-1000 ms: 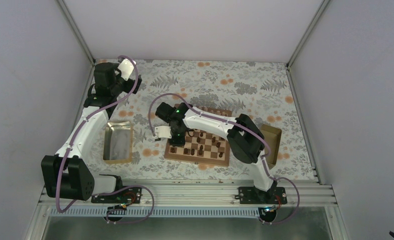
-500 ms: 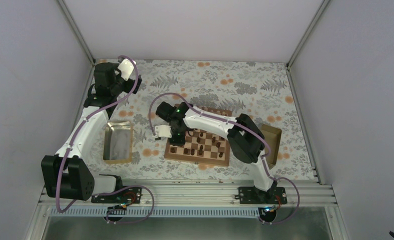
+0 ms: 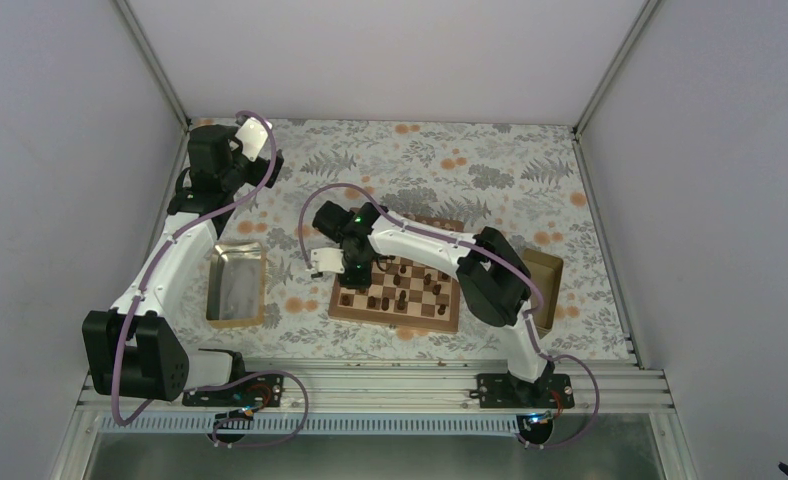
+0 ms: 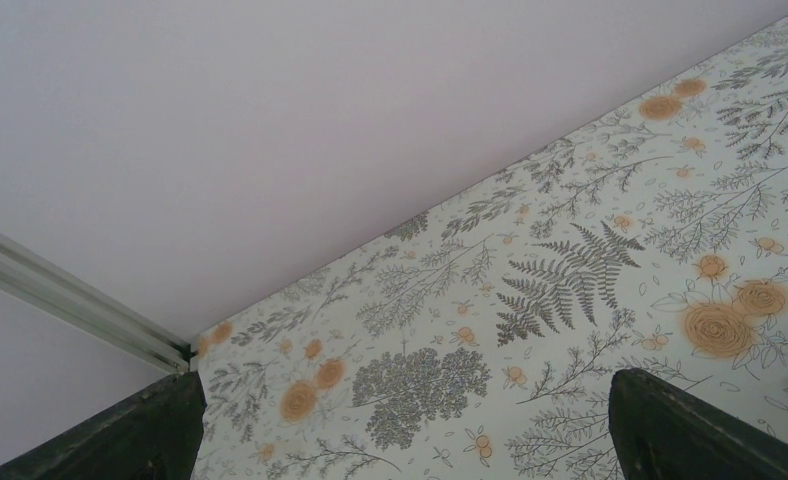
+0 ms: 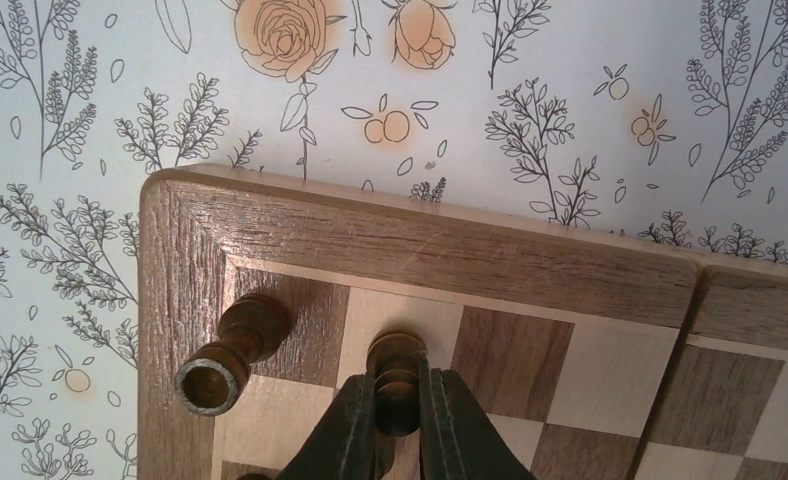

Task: Set up the chess pieces on the board
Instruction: Adjust the chess piece on the chessboard.

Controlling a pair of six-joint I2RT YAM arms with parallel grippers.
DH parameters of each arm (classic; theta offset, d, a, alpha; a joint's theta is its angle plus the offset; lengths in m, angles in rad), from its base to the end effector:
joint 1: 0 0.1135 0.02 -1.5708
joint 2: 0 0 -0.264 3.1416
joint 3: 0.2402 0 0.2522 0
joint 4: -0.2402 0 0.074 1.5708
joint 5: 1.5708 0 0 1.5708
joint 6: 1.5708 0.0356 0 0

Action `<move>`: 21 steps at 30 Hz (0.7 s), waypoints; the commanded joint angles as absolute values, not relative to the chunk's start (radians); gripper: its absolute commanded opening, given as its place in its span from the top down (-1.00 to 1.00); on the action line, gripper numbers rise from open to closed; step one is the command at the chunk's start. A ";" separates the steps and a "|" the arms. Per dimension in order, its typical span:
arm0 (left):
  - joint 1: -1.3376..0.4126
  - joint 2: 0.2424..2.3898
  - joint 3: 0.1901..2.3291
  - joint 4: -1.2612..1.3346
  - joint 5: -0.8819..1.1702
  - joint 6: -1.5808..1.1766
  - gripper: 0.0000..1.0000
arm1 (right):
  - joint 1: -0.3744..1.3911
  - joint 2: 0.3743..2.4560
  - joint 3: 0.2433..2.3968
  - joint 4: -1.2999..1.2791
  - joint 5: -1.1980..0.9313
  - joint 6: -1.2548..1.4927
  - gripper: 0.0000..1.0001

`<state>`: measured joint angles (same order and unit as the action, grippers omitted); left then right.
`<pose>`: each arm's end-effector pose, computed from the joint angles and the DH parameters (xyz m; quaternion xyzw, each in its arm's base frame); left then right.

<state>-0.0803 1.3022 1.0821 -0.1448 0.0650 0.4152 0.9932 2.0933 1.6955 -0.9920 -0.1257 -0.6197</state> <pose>0.3032 -0.0267 0.3340 0.2197 0.7936 0.0681 0.5633 0.2259 0.3547 0.1952 -0.7214 0.6838 0.0782 0.0770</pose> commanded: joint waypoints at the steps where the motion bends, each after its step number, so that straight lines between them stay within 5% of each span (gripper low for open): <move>1: -0.073 1.287 1.080 -0.124 0.087 0.426 -1.00 | 0.988 2.067 1.717 -0.993 -0.125 -0.615 0.88; 21: -0.074 1.286 1.078 -0.124 0.092 0.428 -1.00 | 0.985 2.052 1.714 -0.982 -0.106 -0.609 0.39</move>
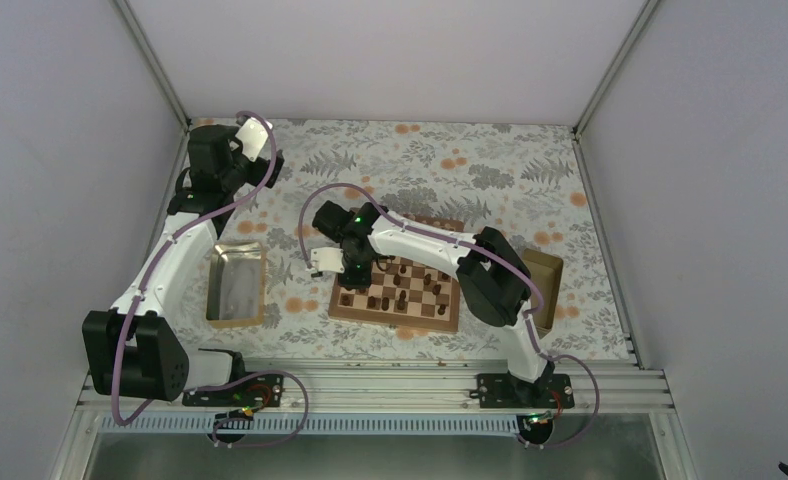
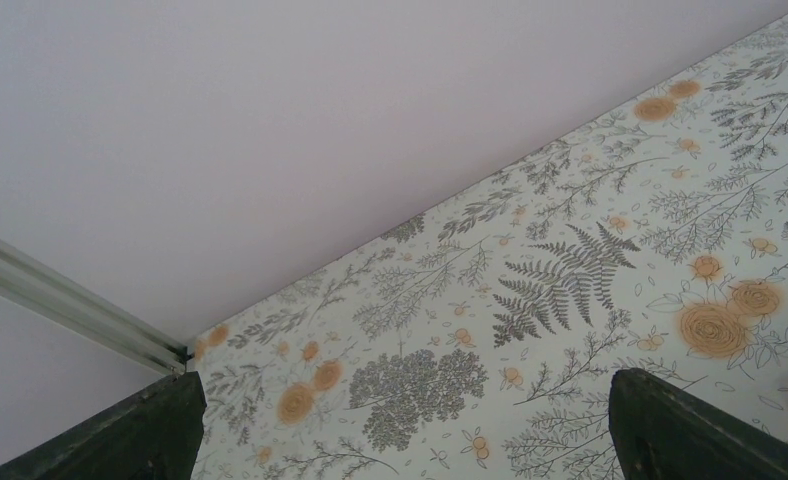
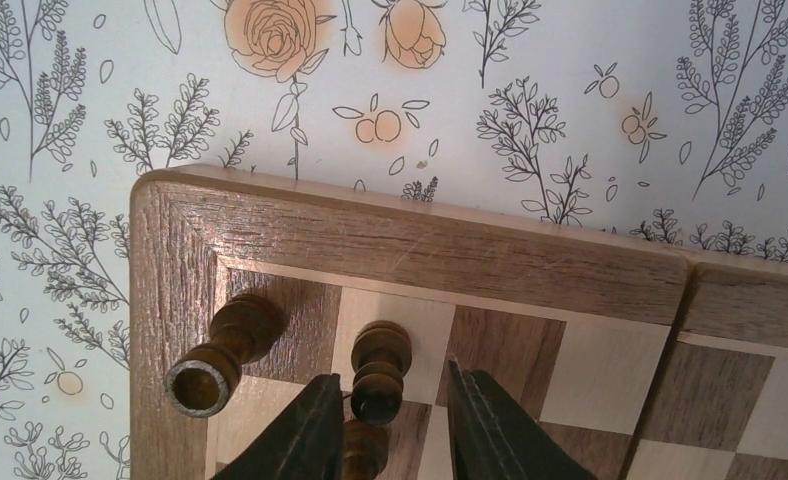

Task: Set up the chess pieces on the board
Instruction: Adjust the chess piece on the chessboard, then pick up the chess piece from the chessboard.

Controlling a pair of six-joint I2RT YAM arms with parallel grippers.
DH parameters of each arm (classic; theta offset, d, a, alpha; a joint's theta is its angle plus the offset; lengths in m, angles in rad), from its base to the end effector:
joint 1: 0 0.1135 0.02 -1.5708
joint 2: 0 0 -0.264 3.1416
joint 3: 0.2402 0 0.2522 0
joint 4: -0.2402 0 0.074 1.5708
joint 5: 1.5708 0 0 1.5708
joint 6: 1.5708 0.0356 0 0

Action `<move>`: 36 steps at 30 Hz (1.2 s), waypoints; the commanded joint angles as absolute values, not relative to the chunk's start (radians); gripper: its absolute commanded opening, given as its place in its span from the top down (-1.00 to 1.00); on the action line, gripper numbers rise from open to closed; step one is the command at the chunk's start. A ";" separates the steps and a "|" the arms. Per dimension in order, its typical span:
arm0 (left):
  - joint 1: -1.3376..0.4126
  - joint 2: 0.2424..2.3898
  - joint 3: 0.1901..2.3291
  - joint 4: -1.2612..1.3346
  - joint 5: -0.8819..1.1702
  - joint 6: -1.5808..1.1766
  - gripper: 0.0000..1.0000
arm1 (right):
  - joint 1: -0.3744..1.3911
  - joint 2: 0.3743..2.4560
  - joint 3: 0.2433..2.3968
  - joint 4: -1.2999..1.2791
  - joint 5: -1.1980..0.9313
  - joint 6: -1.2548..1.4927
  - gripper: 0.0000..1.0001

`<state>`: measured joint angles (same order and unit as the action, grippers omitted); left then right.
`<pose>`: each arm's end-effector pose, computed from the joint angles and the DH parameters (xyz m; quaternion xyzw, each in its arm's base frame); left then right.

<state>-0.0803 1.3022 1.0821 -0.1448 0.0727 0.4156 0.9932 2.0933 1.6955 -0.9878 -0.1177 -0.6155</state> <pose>0.3032 -0.0270 0.3340 0.2220 0.7929 0.0650 0.5637 0.2263 0.3550 0.1952 -0.7198 0.6855 0.0748 0.0797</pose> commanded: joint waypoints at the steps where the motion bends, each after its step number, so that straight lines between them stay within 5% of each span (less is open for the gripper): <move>1: -0.073 1.286 1.079 -0.126 0.092 0.428 -1.00 | 0.985 2.046 1.716 -0.982 -0.104 -0.608 0.37; 12: -0.073 1.288 1.081 -0.129 0.101 0.429 -1.00 | 0.852 1.870 1.722 -1.027 -0.068 -0.595 0.24; 20: -0.074 1.294 1.085 -0.129 0.102 0.428 -1.00 | 0.650 1.730 1.500 -0.974 -0.089 -0.609 0.23; 36: -0.074 1.295 1.088 -0.134 0.102 0.426 -1.00 | 0.654 1.895 1.517 -0.925 -0.176 -0.614 0.29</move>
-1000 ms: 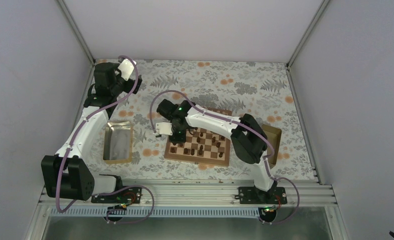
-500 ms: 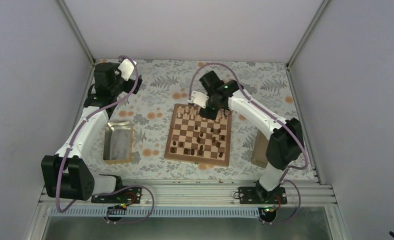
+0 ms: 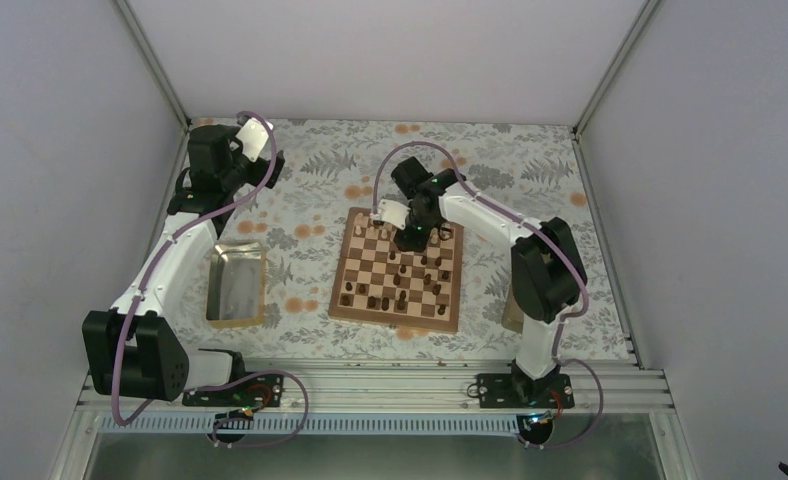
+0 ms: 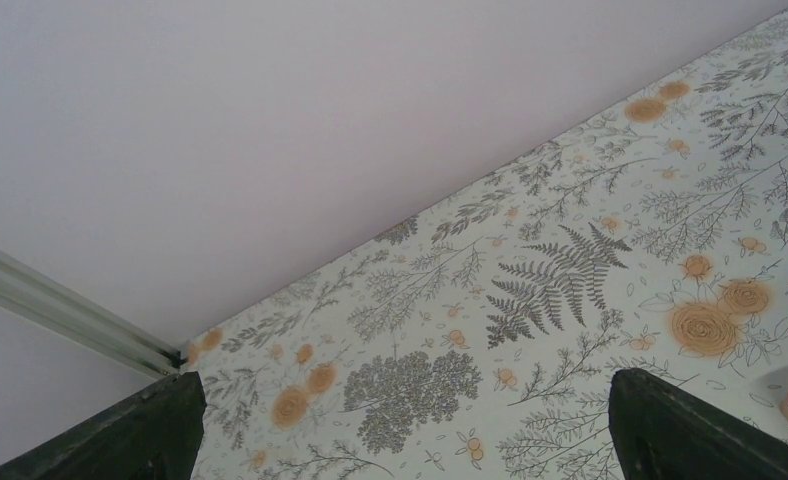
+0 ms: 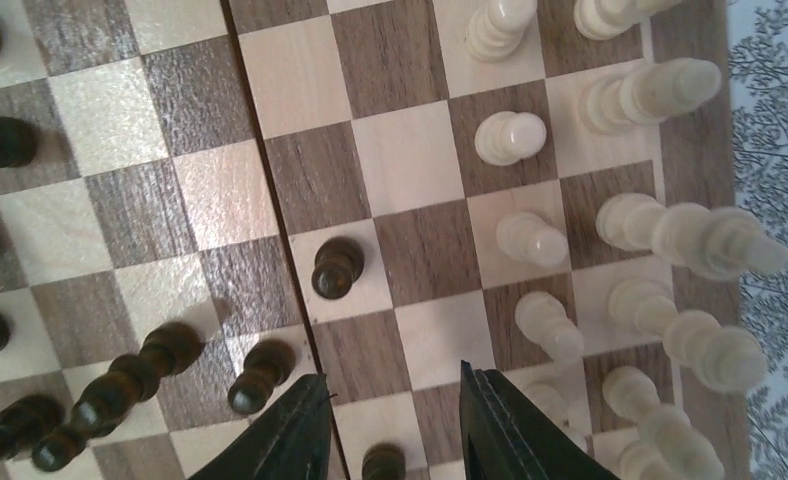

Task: Set up the chess pieces on the board
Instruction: Pick up the chess piece from the chessboard.

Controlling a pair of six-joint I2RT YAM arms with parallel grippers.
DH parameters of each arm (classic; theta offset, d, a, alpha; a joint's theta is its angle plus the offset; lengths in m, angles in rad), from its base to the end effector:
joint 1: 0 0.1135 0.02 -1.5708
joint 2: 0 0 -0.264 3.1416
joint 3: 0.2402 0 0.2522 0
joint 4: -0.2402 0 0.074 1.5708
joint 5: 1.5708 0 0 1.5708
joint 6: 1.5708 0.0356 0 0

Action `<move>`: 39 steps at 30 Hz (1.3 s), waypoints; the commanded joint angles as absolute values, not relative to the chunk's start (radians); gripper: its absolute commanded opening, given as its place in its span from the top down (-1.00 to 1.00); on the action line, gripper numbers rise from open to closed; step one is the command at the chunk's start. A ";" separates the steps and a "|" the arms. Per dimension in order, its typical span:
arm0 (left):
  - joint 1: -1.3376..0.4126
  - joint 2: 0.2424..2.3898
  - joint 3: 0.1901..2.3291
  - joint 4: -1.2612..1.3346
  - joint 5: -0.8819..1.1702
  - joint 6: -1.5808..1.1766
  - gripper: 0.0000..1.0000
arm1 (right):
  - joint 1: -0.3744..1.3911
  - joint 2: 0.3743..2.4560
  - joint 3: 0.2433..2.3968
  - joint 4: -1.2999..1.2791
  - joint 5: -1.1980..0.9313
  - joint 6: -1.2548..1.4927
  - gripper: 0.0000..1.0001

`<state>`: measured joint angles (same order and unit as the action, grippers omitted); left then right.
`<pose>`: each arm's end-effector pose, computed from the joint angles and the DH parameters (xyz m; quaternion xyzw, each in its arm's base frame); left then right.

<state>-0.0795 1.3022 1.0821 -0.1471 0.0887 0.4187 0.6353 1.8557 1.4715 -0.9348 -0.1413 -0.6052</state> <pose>0.3030 -0.0273 0.3338 0.2274 0.7919 0.0594 0.5636 0.2956 0.2242 0.2249 -0.5824 0.8001 0.0719 0.1242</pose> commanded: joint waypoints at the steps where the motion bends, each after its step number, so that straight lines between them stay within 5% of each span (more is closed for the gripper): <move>1: -0.073 1.296 1.086 -0.134 0.103 0.427 -1.00 | 0.657 1.905 1.522 -0.928 -0.177 -0.618 0.29; 25: -0.073 1.294 1.076 -0.129 0.111 0.431 -1.00 | 0.687 1.998 1.549 -0.911 -0.192 -0.622 0.33; 34: -0.073 1.289 1.075 -0.130 0.117 0.431 -1.00 | 0.698 2.006 1.545 -0.911 -0.195 -0.621 0.48; 39: -0.073 1.288 1.074 -0.132 0.117 0.431 -1.00 | 0.702 2.008 1.547 -0.917 -0.189 -0.619 0.82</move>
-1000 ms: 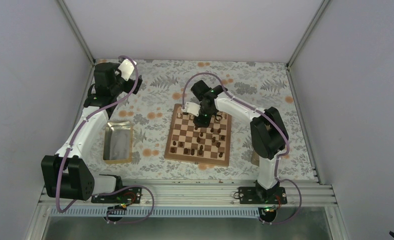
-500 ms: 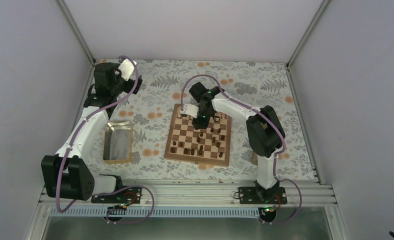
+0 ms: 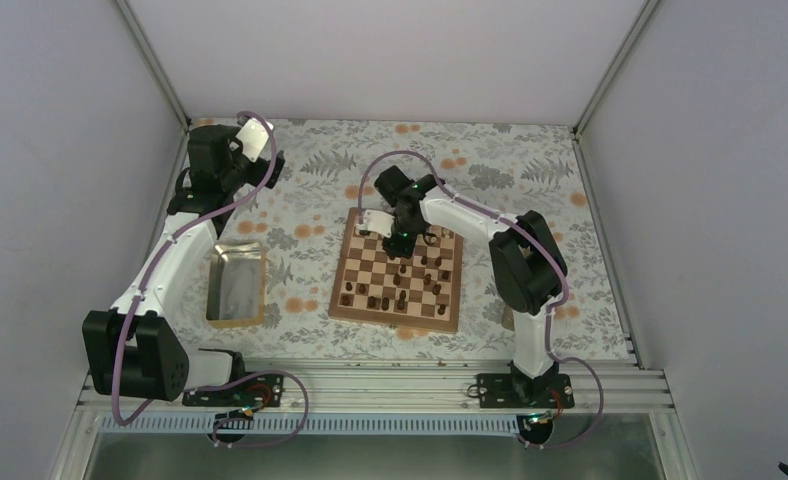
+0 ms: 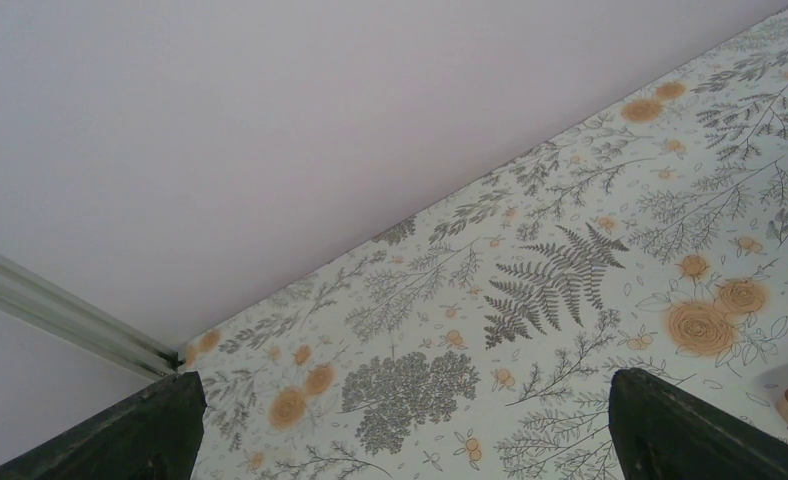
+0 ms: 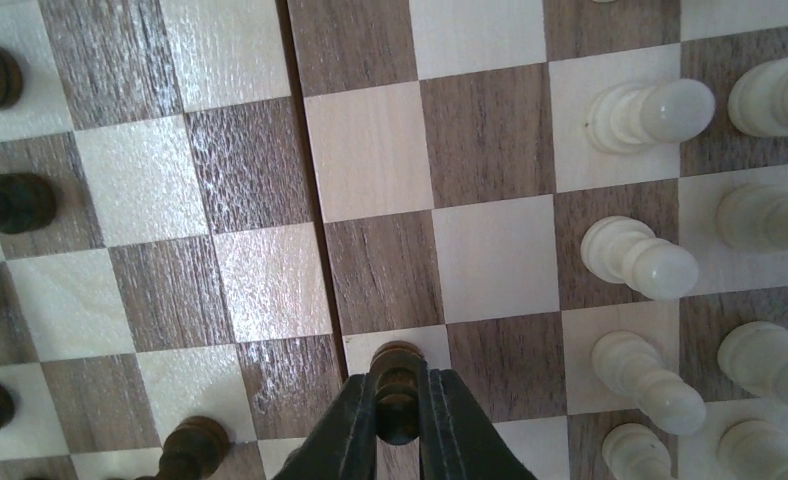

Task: Set up the chess pieces on the board
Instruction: Pick up the chess piece from the chessboard.

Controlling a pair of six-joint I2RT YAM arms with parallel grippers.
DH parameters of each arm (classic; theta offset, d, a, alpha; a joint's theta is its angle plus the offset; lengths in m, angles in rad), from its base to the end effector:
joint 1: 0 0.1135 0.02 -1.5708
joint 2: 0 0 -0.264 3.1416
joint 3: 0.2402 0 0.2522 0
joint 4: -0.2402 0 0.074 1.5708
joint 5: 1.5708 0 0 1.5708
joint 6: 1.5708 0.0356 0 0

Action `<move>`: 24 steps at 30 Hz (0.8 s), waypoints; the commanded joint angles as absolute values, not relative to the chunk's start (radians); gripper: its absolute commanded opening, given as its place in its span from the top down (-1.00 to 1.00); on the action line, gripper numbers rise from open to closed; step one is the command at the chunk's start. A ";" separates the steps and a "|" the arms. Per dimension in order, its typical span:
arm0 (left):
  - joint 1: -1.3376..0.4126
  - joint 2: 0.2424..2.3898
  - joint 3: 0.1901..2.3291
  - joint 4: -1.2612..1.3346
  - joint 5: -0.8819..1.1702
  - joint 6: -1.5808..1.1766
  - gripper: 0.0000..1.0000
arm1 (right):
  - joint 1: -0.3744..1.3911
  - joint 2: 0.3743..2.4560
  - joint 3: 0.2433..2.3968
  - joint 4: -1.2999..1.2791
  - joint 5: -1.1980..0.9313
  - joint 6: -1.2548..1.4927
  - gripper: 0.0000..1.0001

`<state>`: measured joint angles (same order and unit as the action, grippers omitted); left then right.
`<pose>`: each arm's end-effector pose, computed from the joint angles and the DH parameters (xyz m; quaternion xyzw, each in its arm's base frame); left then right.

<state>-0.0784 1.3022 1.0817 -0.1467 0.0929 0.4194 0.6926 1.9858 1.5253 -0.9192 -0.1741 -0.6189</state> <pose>0.3030 -0.0271 0.3337 0.2283 0.7916 0.0582 0.5638 0.2987 0.2559 0.1929 -0.6112 0.7809 0.0900 0.0918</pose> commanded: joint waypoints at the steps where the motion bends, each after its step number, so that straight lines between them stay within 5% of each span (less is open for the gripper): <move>1: -0.073 1.288 1.076 -0.132 0.118 0.431 -1.00 | 0.703 2.006 1.546 -0.920 -0.189 -0.618 0.84; 24: -0.072 1.283 1.091 -0.145 0.117 0.428 -1.00 | 0.767 1.768 1.546 -1.048 -0.158 -0.565 0.90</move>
<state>-0.0784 1.3022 1.0817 -0.1478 0.1032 0.4194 0.7311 1.8122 1.5719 -1.0119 -0.1627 -0.5945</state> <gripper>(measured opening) 0.999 0.090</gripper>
